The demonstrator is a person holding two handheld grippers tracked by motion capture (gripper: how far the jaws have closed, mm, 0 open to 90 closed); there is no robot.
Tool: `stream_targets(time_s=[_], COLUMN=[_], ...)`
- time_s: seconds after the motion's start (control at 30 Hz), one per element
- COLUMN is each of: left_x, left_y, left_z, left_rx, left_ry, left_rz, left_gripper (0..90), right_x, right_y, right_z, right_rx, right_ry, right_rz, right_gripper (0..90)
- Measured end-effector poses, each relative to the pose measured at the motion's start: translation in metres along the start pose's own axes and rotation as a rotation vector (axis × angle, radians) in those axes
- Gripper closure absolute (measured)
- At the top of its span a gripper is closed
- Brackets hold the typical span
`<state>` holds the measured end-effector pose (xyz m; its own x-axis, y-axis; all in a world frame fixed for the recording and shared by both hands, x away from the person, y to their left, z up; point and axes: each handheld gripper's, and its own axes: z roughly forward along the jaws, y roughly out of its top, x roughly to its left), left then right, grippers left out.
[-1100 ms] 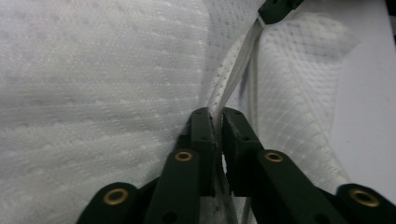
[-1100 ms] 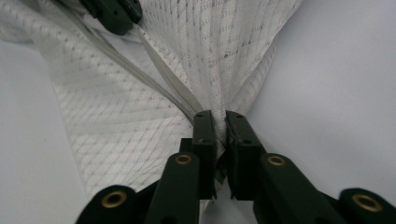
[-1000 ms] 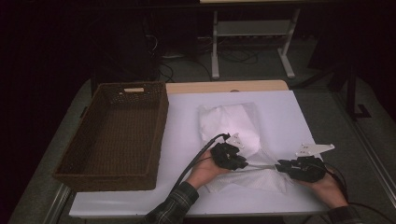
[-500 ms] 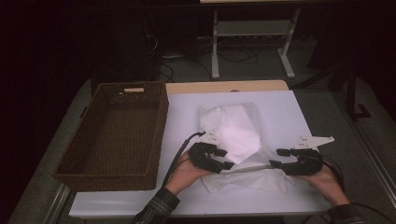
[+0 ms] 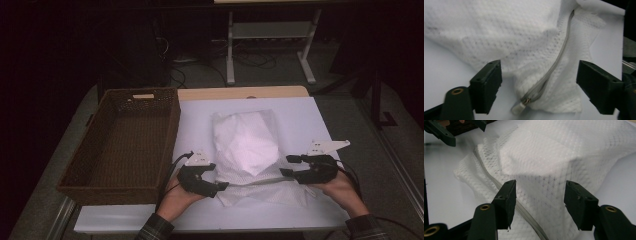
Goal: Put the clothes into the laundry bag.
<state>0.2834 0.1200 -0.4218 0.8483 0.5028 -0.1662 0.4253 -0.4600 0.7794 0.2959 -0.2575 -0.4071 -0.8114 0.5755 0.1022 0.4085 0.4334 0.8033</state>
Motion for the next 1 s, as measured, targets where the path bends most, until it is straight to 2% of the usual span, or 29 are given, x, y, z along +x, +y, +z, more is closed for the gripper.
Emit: stream_targets(time_s=[0.07, 0.23, 0.53, 0.7, 0.87, 1.0], left_x=[-0.001, -0.005, -0.014, -0.016, -0.017, -0.018], left_y=[-0.006, -0.018, -0.034, -0.038, -0.041, -0.042], left_z=[-0.001, -0.004, -0.008, -0.012, -0.017, -0.015], left_rx=[-0.006, 0.002, 0.033, 0.044, 0.039, 0.047], left_ry=[-0.002, 0.021, 0.049, 0.065, 0.070, 0.070], left_rz=[-0.014, -0.018, -0.006, 0.005, -0.005, 0.001], left_gripper=[15.9, 13.2, 13.2, 13.2, 13.2, 13.2], right_x=[0.001, 0.006, 0.015, 0.028, 0.041, 0.053], right_y=[0.003, 0.010, 0.023, 0.036, 0.047, 0.054], right_z=[0.003, 0.011, 0.026, 0.045, 0.060, 0.075], right_rx=[-0.005, 0.000, 0.008, 0.030, 0.037, 0.054], right_ry=[0.019, 0.048, 0.088, 0.123, 0.171, 0.208], right_rz=[-0.002, -0.015, -0.044, -0.081, -0.115, -0.144], right_gripper=[43.1, 43.2, 46.1, 53.7, 60.6, 63.0])
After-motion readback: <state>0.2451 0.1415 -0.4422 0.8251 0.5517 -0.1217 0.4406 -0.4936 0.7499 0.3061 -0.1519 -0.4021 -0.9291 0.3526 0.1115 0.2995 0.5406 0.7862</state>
